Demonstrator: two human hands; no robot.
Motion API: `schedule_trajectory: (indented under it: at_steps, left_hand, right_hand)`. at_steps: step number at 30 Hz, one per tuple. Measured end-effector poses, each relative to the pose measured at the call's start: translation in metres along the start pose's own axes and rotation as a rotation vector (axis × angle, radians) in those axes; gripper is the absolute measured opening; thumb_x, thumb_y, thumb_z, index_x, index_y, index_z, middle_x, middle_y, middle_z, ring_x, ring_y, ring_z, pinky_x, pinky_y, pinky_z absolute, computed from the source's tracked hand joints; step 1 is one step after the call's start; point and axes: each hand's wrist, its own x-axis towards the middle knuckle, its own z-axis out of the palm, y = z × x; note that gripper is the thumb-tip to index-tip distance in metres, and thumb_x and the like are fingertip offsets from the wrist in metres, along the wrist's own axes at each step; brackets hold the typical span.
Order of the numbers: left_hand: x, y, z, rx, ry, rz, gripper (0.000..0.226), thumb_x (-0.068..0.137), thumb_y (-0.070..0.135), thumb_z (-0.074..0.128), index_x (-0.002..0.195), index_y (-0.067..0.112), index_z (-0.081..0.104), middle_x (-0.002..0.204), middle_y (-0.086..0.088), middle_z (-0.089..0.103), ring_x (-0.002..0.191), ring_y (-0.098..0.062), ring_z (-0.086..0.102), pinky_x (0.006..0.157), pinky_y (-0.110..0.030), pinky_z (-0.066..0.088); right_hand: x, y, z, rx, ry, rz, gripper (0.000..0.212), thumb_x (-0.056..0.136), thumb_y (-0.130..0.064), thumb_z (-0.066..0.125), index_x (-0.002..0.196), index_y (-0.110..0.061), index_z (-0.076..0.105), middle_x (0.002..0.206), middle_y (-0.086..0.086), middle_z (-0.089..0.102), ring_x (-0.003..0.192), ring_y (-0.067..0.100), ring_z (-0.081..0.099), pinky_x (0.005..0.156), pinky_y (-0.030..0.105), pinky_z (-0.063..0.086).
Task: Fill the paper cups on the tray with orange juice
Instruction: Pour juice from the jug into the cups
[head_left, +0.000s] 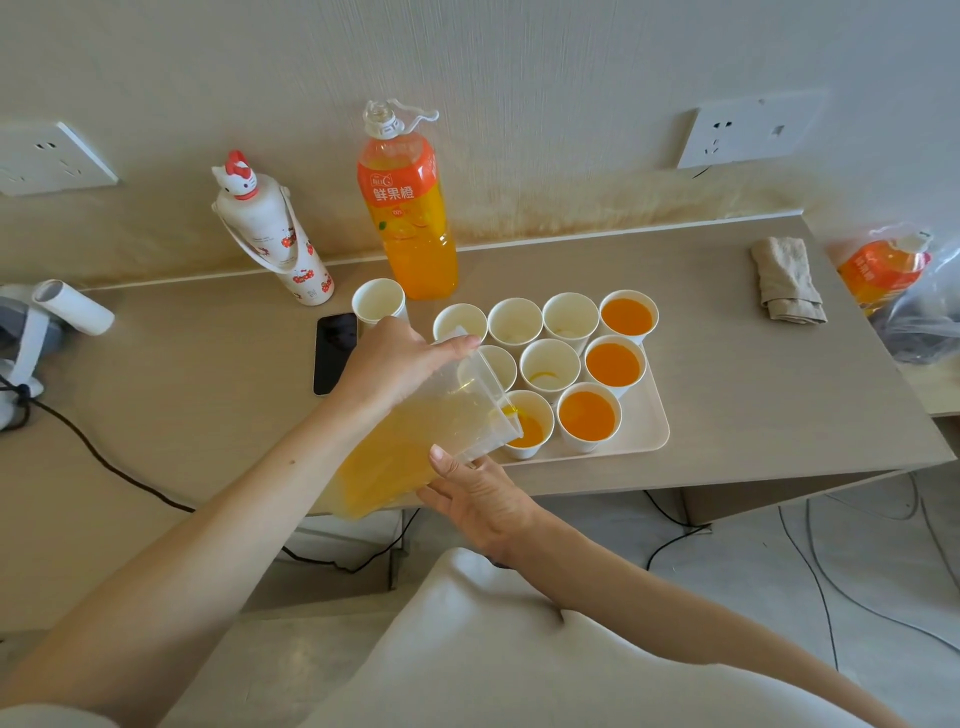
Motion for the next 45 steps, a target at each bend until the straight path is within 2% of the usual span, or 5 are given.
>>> schedule_trajectory:
  at_steps: [17, 26, 29, 33, 45]
  left_hand:
    - [0.0031, -0.002, -0.0001, -0.013, -0.01, -0.005, 0.064, 0.075, 0.06, 0.07, 0.052, 0.012, 0.035, 0.052, -0.002, 0.029, 0.048, -0.015, 0.03, 0.055, -0.03, 0.023]
    - [0.0049, -0.003, -0.0001, -0.015, -0.018, -0.01, 0.059, 0.073, 0.065, 0.068, 0.063, 0.009, 0.053, 0.065, -0.011, 0.043, 0.059, -0.02, 0.043, 0.06, -0.034, 0.03]
    - [0.0046, -0.0015, -0.0002, -0.01, -0.014, -0.018, 0.061, 0.074, 0.062, 0.069, 0.058, 0.01, 0.044, 0.059, -0.008, 0.038, 0.054, -0.018, 0.038, 0.058, -0.032, 0.027]
    - [0.0032, 0.0015, -0.0002, 0.003, 0.005, -0.023, 0.066, 0.076, 0.059, 0.07, 0.048, 0.014, 0.031, 0.048, 0.001, 0.028, 0.044, -0.013, 0.03, 0.052, -0.028, 0.024]
    - [0.0056, -0.0004, -0.0001, 0.01, -0.003, -0.012, 0.064, 0.075, 0.06, 0.07, 0.051, 0.014, 0.032, 0.053, -0.002, 0.028, 0.049, -0.016, 0.031, 0.055, -0.031, 0.023]
  right_hand:
    - [-0.0011, -0.004, 0.0018, -0.018, 0.003, -0.004, 0.116, 0.044, -0.048, 0.095, 0.141, -0.02, 0.04, 0.139, 0.005, 0.057, 0.13, 0.025, 0.052, 0.115, 0.047, 0.032]
    - [-0.0017, -0.0046, 0.0017, -0.006, 0.024, 0.001, 0.115, 0.045, -0.045, 0.096, 0.141, -0.018, 0.041, 0.136, 0.006, 0.06, 0.125, 0.024, 0.057, 0.102, 0.035, 0.048]
    - [-0.0011, -0.0048, 0.0012, -0.014, 0.011, -0.01, 0.111, 0.046, -0.045, 0.095, 0.14, -0.019, 0.042, 0.136, 0.006, 0.06, 0.125, 0.024, 0.057, 0.103, 0.035, 0.047]
    - [-0.0003, -0.0039, 0.0001, -0.011, -0.007, -0.008, 0.112, 0.047, -0.045, 0.095, 0.142, -0.018, 0.042, 0.136, 0.006, 0.06, 0.126, 0.024, 0.056, 0.113, 0.044, 0.037]
    - [0.0011, -0.0043, 0.002, 0.001, -0.019, -0.01, 0.114, 0.041, -0.048, 0.096, 0.139, -0.02, 0.044, 0.136, 0.005, 0.06, 0.128, 0.025, 0.054, 0.116, 0.05, 0.03]
